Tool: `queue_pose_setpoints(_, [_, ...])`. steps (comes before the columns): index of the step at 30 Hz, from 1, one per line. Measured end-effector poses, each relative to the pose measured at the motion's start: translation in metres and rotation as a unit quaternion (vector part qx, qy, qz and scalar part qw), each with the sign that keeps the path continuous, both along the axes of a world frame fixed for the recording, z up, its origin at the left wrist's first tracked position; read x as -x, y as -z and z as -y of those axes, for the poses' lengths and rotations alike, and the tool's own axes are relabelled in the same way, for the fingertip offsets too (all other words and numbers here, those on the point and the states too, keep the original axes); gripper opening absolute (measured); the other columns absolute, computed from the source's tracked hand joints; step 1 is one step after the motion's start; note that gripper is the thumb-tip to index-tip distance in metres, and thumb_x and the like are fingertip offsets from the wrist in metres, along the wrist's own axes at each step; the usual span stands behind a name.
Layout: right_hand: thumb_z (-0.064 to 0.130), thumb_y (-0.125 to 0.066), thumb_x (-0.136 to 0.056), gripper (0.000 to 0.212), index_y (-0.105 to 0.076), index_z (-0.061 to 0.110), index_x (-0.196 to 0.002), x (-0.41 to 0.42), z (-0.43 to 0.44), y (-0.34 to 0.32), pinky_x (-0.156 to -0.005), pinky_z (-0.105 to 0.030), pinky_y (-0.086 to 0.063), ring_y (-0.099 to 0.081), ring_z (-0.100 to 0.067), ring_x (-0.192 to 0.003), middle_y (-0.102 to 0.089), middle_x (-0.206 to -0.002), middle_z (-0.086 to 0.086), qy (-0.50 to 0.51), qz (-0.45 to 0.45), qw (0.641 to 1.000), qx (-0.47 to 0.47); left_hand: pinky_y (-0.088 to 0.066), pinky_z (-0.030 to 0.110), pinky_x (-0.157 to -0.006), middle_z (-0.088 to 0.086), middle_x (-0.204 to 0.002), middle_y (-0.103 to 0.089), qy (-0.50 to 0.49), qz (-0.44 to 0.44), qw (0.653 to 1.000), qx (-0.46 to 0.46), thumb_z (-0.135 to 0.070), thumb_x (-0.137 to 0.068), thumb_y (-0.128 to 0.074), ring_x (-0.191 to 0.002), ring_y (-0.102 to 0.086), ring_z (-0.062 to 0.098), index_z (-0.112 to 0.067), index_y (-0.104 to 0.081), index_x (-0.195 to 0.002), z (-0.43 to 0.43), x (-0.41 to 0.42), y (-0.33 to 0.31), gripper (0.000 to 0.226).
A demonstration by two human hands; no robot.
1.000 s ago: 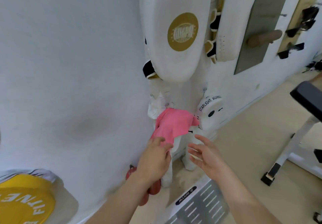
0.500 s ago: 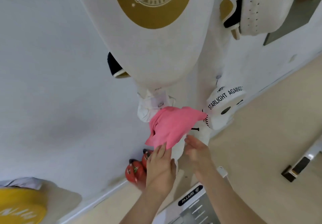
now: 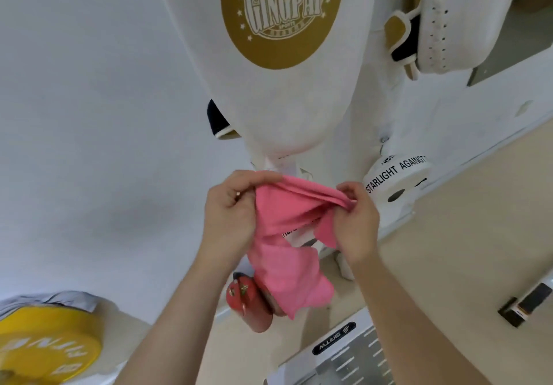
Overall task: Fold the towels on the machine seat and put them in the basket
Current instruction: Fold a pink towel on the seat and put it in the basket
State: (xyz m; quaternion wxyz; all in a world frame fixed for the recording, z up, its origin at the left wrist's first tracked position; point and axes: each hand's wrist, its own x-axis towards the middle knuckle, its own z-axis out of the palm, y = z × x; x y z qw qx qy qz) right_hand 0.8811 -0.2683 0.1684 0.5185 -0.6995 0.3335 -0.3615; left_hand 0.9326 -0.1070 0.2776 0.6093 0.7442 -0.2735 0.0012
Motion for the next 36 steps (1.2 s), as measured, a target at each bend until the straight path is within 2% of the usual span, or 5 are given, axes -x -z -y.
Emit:
queue_pose_setpoints(8, [0.003, -0.052, -0.068, 0.013, -0.065, 0.003, -0.068, 0.091, 0.005, -0.087, -0.049, -0.024, -0.033, -0.042, -0.009, -0.049, -0.050, -0.054, 0.001, -0.150, -0.132, 0.980, 0.006, -0.049, 0.019, -0.062, 0.002, -0.083, -0.070, 0.137, -0.190, 0.972, 0.030, 0.001, -0.094, -0.047, -0.069, -0.060, 0.013, -0.022, -0.074, -0.090, -0.079, 0.024, -0.034, 0.036])
queue_pose_setpoints(15, [0.015, -0.066, -0.074, 0.028, -0.071, -0.004, -0.094, 0.194, -0.069, -0.120, -0.075, -0.033, -0.053, -0.065, -0.026, -0.082, -0.069, -0.095, -0.025, -0.318, -0.095, 0.926, -0.178, -0.045, 0.018, -0.053, 0.009, -0.075, -0.067, 0.218, -0.220, 0.951, -0.013, -0.008, -0.076, -0.060, -0.063, -0.055, 0.019, -0.016, -0.075, -0.082, -0.184, 0.058, -0.033, 0.018])
queue_pose_setpoints(24, [0.013, -0.060, -0.091, 0.017, -0.074, 0.006, -0.086, 0.337, -0.214, -0.101, -0.074, -0.037, -0.044, -0.059, -0.023, -0.077, -0.070, -0.084, -0.015, -0.075, -0.176, 0.978, -0.089, -0.044, 0.019, -0.050, 0.012, -0.064, -0.064, 0.418, -0.184, 0.860, -0.225, -0.042, -0.059, -0.080, -0.055, -0.058, 0.018, -0.013, -0.067, -0.075, -0.301, 0.131, 0.019, 0.035])
queue_pose_setpoints(29, [0.020, -0.049, -0.087, 0.025, -0.073, 0.026, -0.084, 0.428, -0.258, -0.076, -0.069, -0.036, -0.054, -0.062, -0.026, -0.082, -0.067, -0.084, -0.003, 0.105, -0.527, 0.826, 0.168, -0.030, 0.021, -0.045, 0.008, -0.061, -0.046, 0.494, -0.156, 0.807, -0.284, -0.043, -0.063, -0.081, -0.055, -0.039, 0.016, -0.017, -0.063, -0.075, -0.317, 0.188, 0.037, 0.033])
queue_pose_setpoints(36, [0.024, -0.044, -0.097, 0.027, -0.067, 0.009, -0.097, 0.533, -0.268, -0.045, -0.050, -0.025, -0.045, -0.061, -0.021, -0.060, -0.068, -0.078, -0.013, 0.140, -0.474, 0.867, -0.066, -0.031, 0.013, -0.042, 0.008, -0.058, -0.055, 0.530, -0.248, 0.774, -0.240, -0.026, -0.081, -0.075, -0.045, -0.044, 0.009, -0.008, -0.071, -0.078, -0.325, 0.290, 0.046, 0.018])
